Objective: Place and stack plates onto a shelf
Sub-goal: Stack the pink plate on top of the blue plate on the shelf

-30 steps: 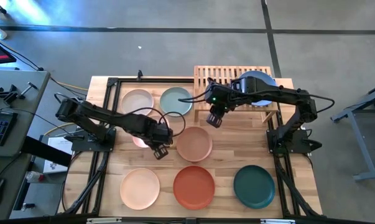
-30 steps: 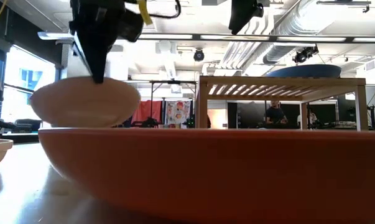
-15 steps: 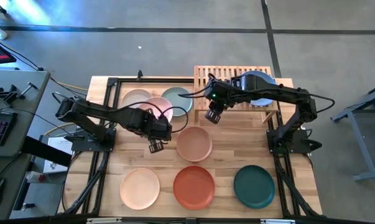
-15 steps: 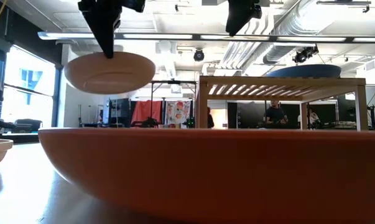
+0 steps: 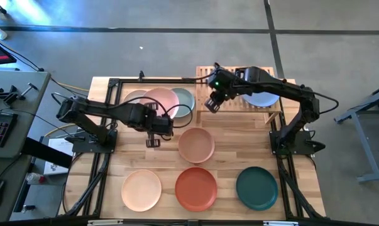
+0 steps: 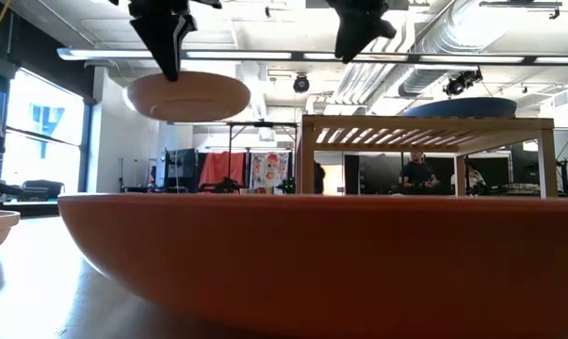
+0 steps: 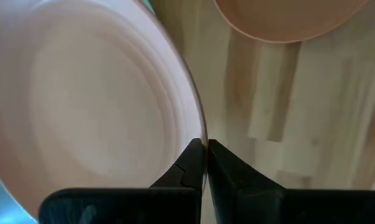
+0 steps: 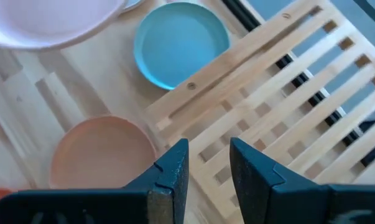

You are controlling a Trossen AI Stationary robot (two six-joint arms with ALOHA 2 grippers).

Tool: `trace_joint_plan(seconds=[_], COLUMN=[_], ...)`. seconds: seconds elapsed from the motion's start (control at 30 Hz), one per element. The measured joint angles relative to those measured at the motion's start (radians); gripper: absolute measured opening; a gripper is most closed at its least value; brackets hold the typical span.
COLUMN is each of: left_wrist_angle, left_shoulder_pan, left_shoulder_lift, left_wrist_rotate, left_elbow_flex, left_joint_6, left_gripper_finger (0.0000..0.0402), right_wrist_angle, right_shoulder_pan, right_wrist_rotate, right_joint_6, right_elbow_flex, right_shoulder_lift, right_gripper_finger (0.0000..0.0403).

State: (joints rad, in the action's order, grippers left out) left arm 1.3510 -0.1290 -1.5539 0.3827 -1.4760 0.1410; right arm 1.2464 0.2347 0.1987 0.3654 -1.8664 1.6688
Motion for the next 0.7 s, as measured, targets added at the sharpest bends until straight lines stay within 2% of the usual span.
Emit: trace_joint_plan(seconds=[0.3,0.5,0.7], left_wrist_angle=[-0.002,-0.012,-0.015], left_shoulder_pan=[0.0,0.0,0.0], left_shoulder_lift=[0.004,0.004,0.005], left_wrist_rotate=[0.078,0.164,0.18], left_elbow_flex=[-0.052,-0.081,-0.086], left_joint_6=[-0.228,-0.4,-0.53], left_gripper_finger=[0.0,0.0,0.0], right_wrist_angle=[-0.01,-0.056,-0.065], right_shoulder_pan=[0.064,0.083,0.093], right_wrist_rotate=[-0.001,-0.005,-0.004], right_joint_6=[0.046,0.045,0.046], right_elbow_flex=[0.0,0.0,0.0], right_shoulder_lift=[0.0,0.0,0.0], right_gripper_finger=[0.0094,0.0095,0.0113])
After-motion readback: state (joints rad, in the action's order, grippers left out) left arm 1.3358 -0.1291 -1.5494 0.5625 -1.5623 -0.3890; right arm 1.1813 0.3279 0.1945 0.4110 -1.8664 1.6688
